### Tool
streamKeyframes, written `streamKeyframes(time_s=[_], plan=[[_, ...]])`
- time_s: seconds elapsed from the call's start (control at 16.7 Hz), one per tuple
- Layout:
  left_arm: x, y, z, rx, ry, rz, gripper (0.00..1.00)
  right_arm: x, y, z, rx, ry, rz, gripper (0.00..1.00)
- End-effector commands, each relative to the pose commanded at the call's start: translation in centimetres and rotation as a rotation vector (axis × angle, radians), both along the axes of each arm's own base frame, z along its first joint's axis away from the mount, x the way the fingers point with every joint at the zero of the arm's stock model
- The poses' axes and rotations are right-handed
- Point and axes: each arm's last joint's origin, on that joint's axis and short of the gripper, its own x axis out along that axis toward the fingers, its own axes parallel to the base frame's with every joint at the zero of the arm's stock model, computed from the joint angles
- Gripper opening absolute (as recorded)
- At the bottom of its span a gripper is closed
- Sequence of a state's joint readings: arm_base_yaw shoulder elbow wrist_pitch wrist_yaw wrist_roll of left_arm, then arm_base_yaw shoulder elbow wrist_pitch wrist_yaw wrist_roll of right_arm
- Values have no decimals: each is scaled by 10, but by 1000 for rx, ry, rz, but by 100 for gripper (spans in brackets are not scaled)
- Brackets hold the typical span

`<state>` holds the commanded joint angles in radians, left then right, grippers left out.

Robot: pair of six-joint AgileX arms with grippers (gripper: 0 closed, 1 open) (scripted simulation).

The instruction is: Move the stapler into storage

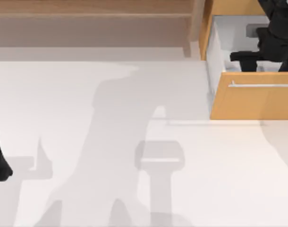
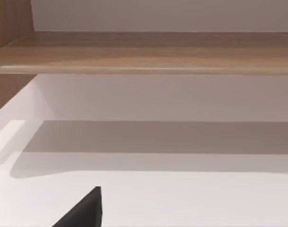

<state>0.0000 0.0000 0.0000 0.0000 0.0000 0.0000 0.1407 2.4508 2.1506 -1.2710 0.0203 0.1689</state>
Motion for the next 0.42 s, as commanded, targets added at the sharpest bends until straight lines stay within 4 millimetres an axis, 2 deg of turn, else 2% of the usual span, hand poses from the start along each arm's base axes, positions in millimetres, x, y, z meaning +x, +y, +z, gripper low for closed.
streamKeyframes(time_s=[0.06, 0.12, 0.42], plan=[[0, 0, 0, 0, 0, 0, 100, 0, 0, 0, 0, 0, 0, 98], [0, 0, 0, 0, 0, 0, 100, 0, 0, 0, 0, 0, 0, 100], [0, 0, 0, 0, 0, 0, 100, 0, 0, 0, 0, 0, 0, 100]])
